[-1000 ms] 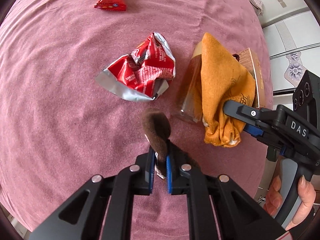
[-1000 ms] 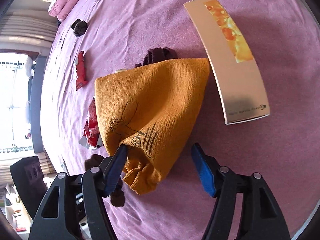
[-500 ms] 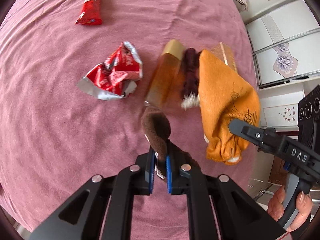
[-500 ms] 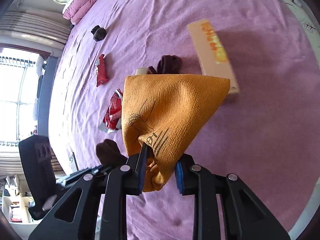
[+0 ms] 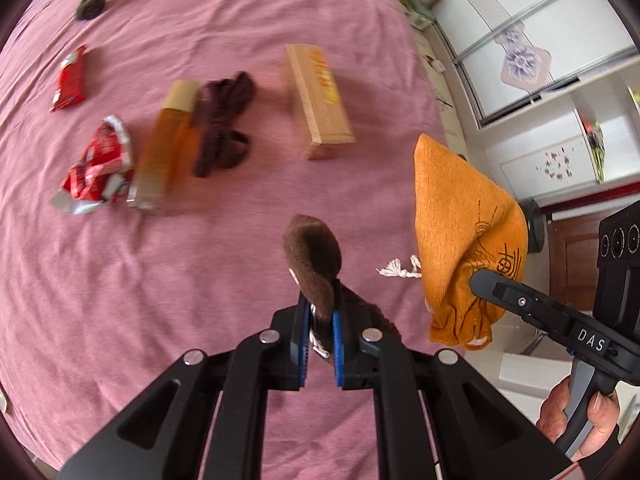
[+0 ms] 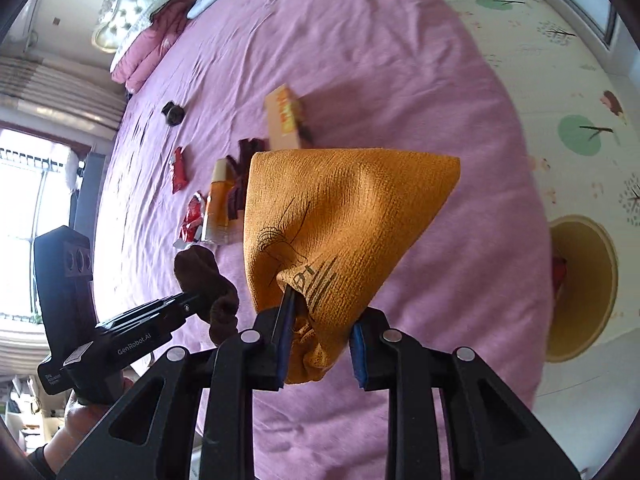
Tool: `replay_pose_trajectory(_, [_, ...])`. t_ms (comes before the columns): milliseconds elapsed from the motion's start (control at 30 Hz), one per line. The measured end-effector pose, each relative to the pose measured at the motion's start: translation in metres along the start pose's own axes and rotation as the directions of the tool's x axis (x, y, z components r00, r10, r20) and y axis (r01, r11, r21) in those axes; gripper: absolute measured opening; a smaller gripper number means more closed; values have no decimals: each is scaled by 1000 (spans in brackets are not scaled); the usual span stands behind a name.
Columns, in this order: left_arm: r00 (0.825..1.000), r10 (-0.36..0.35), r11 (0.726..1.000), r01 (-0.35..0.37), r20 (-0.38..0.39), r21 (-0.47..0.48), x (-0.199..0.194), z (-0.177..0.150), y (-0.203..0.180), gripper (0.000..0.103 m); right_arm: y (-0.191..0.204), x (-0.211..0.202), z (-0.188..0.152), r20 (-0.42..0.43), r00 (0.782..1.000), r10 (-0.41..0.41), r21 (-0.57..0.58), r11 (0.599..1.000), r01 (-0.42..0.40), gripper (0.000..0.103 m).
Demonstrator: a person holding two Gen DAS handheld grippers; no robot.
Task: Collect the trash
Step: 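Carry sock and orange bag to the yellow bin and open both tools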
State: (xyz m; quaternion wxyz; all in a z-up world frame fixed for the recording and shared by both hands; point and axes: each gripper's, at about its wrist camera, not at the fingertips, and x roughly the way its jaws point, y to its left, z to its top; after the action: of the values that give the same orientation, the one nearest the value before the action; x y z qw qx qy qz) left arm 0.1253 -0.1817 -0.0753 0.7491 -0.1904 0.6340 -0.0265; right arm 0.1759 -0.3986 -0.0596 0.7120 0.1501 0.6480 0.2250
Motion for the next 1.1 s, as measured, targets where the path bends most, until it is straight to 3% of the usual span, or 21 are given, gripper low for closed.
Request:
replay_pose_trajectory(333, [996,-25,978,42,-85,203,47,-4,-119,9,-91,-56,-24,87,995,-58,131,990,46,24])
replay_pose_trajectory(600, [985,-35,927,96,-170,364,100,-11,-216,9,-174,-90,-53,138,984,-114,277,958,72,24])
replay_pose_trajectory(1100, [958,-17,844,166,-285,511,195,-25,-327,9,-285,-124,-93,172,965,-196,439,892,103,24])
